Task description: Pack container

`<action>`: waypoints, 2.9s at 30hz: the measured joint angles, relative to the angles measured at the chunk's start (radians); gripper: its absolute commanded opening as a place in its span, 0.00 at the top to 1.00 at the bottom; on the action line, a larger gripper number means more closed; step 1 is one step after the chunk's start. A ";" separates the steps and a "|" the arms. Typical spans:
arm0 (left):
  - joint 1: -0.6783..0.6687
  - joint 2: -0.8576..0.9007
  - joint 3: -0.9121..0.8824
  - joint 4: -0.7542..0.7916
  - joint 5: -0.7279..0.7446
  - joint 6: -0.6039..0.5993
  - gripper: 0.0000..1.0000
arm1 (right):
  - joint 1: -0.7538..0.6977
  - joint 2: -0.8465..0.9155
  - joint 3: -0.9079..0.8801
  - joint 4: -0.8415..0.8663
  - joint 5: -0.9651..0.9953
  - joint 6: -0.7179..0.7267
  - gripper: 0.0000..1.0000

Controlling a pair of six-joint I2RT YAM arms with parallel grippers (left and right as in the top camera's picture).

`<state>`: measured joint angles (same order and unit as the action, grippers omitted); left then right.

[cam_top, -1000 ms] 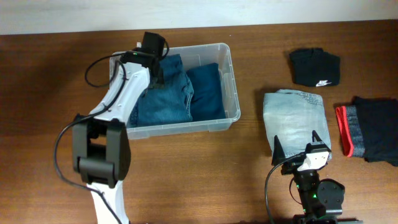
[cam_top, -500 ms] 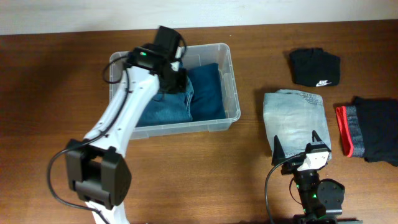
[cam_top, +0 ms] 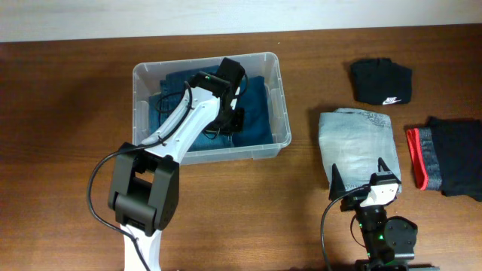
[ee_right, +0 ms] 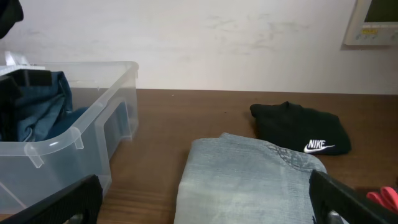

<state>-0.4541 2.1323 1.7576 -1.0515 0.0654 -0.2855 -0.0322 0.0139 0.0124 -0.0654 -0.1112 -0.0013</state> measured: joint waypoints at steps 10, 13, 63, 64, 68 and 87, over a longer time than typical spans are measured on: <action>0.001 -0.007 0.213 -0.071 -0.021 0.005 0.99 | 0.000 0.000 0.000 0.000 0.000 0.000 0.01; 0.001 -0.032 0.242 -0.071 -0.078 0.003 0.99 | 0.000 0.000 0.000 0.000 0.000 0.000 0.02; 0.051 -0.139 -0.001 -0.222 -0.005 -0.056 1.00 | 0.000 0.000 0.000 0.000 0.000 0.001 0.01; 0.051 -0.140 -0.006 -0.217 -0.001 -0.056 1.00 | 0.000 0.000 0.000 0.000 0.000 0.001 0.02; 0.051 -0.140 -0.051 -0.162 0.008 -0.056 0.99 | 0.000 0.000 0.000 0.000 0.000 0.001 0.02; 0.050 -0.167 -0.019 -0.124 -0.022 -0.056 0.93 | 0.000 0.000 0.000 0.000 0.000 0.001 0.01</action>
<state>-0.4038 1.9652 1.7390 -1.1751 0.0437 -0.3412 -0.0322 0.0139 0.0124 -0.0654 -0.1112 -0.0006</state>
